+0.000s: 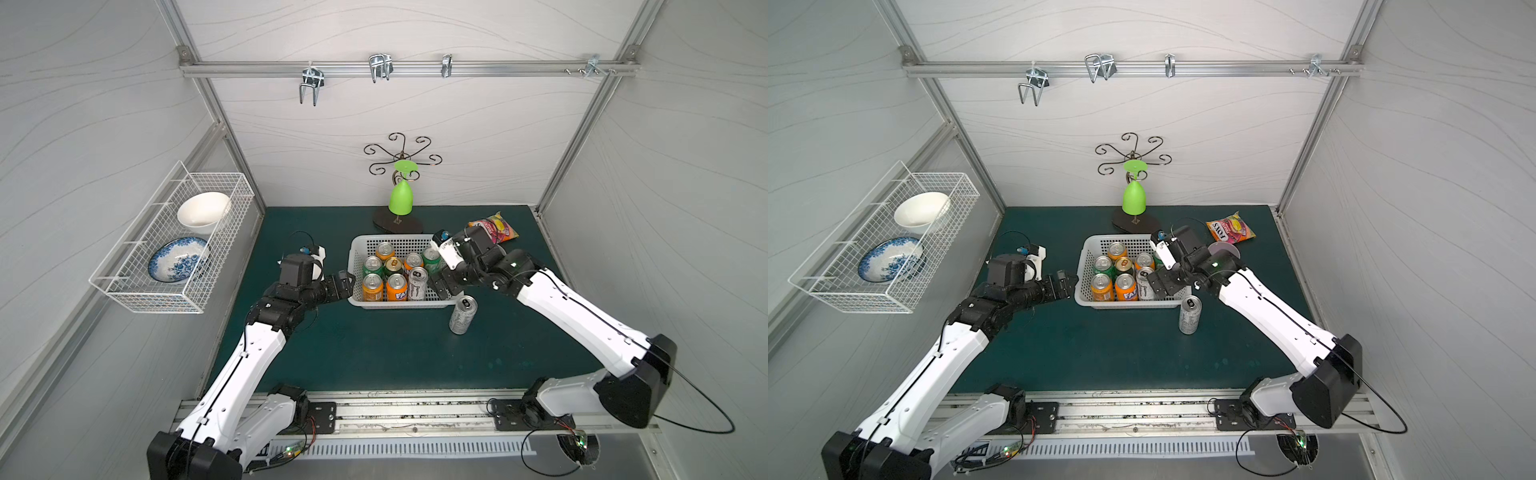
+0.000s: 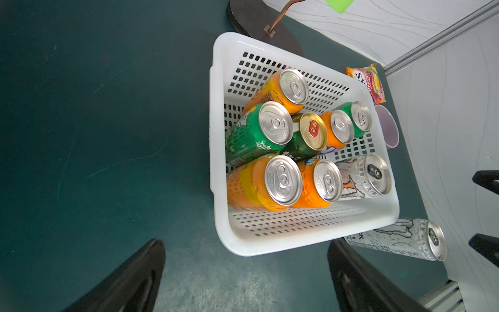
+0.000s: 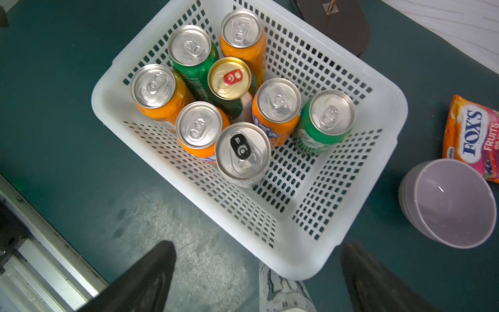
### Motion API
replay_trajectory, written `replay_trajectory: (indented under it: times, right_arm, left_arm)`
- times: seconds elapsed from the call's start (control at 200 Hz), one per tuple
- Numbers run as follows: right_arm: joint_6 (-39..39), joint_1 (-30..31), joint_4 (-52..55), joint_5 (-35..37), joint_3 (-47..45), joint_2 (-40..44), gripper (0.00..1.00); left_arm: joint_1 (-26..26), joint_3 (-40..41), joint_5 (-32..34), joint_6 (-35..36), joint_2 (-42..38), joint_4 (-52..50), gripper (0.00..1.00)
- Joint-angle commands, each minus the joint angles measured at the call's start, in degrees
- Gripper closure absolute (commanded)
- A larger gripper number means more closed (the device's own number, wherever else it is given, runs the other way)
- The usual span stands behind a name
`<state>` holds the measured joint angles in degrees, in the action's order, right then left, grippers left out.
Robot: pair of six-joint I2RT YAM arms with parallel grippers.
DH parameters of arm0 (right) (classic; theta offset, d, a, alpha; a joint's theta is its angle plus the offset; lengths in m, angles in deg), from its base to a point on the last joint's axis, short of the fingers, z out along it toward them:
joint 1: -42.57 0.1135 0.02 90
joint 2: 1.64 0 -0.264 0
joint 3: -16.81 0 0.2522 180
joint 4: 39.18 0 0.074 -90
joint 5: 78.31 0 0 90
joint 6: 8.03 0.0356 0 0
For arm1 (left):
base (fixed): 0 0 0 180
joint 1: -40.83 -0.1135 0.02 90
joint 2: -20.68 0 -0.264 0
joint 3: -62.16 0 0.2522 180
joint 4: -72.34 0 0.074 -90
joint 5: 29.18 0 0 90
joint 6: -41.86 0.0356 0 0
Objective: Take out the drinks from the basket
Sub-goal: Place the drink at the center of the board, then pick up the drink from the basket.
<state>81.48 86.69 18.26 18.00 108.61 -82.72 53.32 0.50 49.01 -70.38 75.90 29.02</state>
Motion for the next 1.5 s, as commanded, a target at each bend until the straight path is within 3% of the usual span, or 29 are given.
replay_trajectory:
  times: [0.0,0.755,1.13,1.496]
  right_arm:
    - [-1.7,1.1,-0.5,0.9,2.4,-3.0,0.02]
    - [-2.2,1.6,-1.2,-2.4,8.0,-17.2,0.12]
    - [-2.1,1.6,-1.2,-1.8,9.7,-21.6,0.29]
    - [-2.0,1.6,-1.2,-1.0,10.2,-23.9,0.30]
  left_arm:
    - [0.3,-2.5,2.3,2.1,0.5,0.0,0.02]
    - [0.3,-2.4,2.3,2.5,2.7,0.1,0.02]
    - [0.3,-2.5,2.2,2.5,2.8,0.1,0.02]
    - [0.3,-2.5,2.3,2.5,2.6,0.0,0.02]
